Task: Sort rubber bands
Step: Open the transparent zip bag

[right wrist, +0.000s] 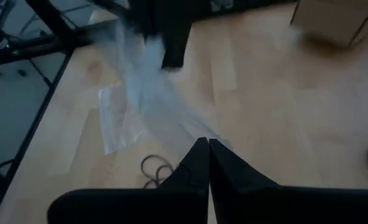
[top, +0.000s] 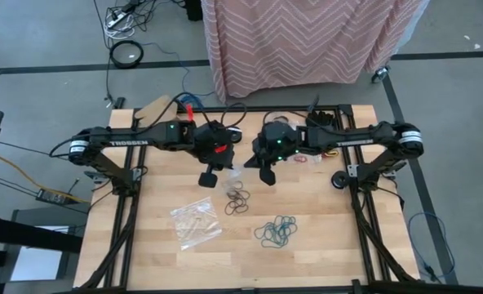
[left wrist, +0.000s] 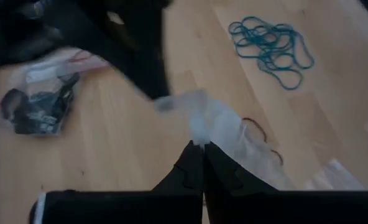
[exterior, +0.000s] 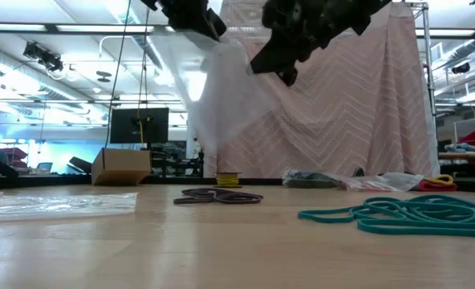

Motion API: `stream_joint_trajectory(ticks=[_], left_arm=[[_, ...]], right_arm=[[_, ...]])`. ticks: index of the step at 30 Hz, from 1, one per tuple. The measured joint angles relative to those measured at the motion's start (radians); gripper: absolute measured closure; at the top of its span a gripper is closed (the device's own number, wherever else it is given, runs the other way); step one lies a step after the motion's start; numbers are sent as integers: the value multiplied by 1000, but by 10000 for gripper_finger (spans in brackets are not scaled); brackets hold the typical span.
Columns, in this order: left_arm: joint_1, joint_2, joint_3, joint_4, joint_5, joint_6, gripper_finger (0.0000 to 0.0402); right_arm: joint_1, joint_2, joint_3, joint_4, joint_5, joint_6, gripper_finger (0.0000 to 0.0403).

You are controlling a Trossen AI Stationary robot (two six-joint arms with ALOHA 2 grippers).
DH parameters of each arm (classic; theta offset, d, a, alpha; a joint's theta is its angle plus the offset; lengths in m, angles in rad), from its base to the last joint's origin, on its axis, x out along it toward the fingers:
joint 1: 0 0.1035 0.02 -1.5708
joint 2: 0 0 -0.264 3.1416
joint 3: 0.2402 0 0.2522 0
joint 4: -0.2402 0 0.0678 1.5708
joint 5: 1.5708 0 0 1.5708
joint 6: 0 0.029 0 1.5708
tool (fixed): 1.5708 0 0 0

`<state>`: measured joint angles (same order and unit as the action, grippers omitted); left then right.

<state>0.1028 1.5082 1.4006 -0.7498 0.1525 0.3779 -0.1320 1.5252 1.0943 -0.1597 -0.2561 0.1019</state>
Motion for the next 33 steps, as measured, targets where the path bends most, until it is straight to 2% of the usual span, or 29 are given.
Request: stream_joint_trajectory(ticks=[4, 7, 14, 23, 28, 33], left_arm=[[3, 0, 0, -22, -35, 0, 401], [9, 0, 0, -57, -37, 7, 401], [5, 0, 0, -81, 45, 8, 401], [0, 0, 0, -30, 51, -1, 401], [0, 0, 0, 30, 51, -15, 401], [2, -5, 0, 15, 35, -19, 401]], right_arm=[[18, 59, -1, 54, -117, 15, 403], [31, 81, -1, 129, -166, 36, 399], [29, 92, 0, 264, -183, 65, 343], [25, 92, 0, 271, -210, 116, 249], [34, 93, 0, 267, -210, 136, 223], [34, 94, 0, 236, -209, 160, 212]])
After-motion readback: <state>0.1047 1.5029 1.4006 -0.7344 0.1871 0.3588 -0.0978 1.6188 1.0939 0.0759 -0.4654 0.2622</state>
